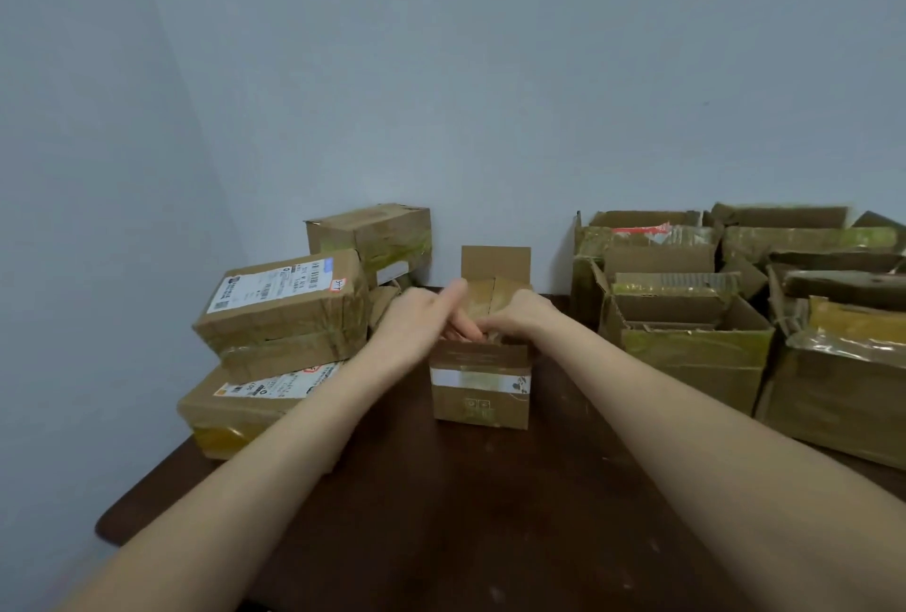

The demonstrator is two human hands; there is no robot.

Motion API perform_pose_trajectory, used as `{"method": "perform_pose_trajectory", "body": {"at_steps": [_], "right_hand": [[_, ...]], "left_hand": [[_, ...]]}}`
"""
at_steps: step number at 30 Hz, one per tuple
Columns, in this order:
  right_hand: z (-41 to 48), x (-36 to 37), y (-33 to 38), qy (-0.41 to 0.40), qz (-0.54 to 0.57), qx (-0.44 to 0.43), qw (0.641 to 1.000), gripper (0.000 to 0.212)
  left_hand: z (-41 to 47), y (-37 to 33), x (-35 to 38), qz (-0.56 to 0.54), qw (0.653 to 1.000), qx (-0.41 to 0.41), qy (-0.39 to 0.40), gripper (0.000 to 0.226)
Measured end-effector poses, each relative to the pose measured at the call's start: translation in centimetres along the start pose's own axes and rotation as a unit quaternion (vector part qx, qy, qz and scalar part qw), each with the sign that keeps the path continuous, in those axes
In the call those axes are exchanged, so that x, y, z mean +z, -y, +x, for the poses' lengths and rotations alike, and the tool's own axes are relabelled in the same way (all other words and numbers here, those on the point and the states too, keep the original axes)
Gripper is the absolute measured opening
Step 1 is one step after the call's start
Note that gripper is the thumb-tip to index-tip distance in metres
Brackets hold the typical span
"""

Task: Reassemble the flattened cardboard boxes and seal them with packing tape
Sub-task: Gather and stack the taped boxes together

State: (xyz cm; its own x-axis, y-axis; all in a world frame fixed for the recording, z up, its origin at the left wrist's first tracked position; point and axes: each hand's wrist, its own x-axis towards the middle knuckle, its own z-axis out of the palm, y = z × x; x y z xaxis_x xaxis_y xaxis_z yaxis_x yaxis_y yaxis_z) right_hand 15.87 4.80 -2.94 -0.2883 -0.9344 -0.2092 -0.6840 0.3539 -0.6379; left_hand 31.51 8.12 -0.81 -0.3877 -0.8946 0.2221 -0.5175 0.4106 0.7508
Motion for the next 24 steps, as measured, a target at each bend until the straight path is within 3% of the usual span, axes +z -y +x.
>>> {"method": "perform_pose_trajectory", "body": {"at_steps": [3,7,11,16,21,24], "right_hand": [[-0.6,-0.3,-0.2,-0.008,0.026,-0.012,1.0,0.043],[0.3,-0.6,-0.4,-0.001,0.098,-0.01,0.995,0.062],[2.1,-1.6,0.0,0.01,0.149,-0.013,0.989,0.067],[5.1,-3.8,0.4,0.006,0.166,0.006,0.986,0.023],[7.7,-5.3,1.3,0.006,0.14,0.033,0.99,0.015],[8.5,-6.7,0.8,0.013,0.128,0.074,0.989,0.024]], "left_hand": [[1.9,0.9,-1.8,-0.036,0.991,-0.115,-0.052,0.026],[4.3,0.5,-0.6,-0.01,0.971,-0.232,0.059,0.062],[7.7,0.0,1.0,0.054,0.966,-0.237,0.087,0.06],[12.8,0.5,1.8,0.096,0.952,-0.249,0.151,0.049],[16.2,1.5,3.1,0.197,0.932,-0.217,0.214,0.049],[17.0,1.1,2.5,0.183,0.938,-0.225,0.192,0.032]]}}
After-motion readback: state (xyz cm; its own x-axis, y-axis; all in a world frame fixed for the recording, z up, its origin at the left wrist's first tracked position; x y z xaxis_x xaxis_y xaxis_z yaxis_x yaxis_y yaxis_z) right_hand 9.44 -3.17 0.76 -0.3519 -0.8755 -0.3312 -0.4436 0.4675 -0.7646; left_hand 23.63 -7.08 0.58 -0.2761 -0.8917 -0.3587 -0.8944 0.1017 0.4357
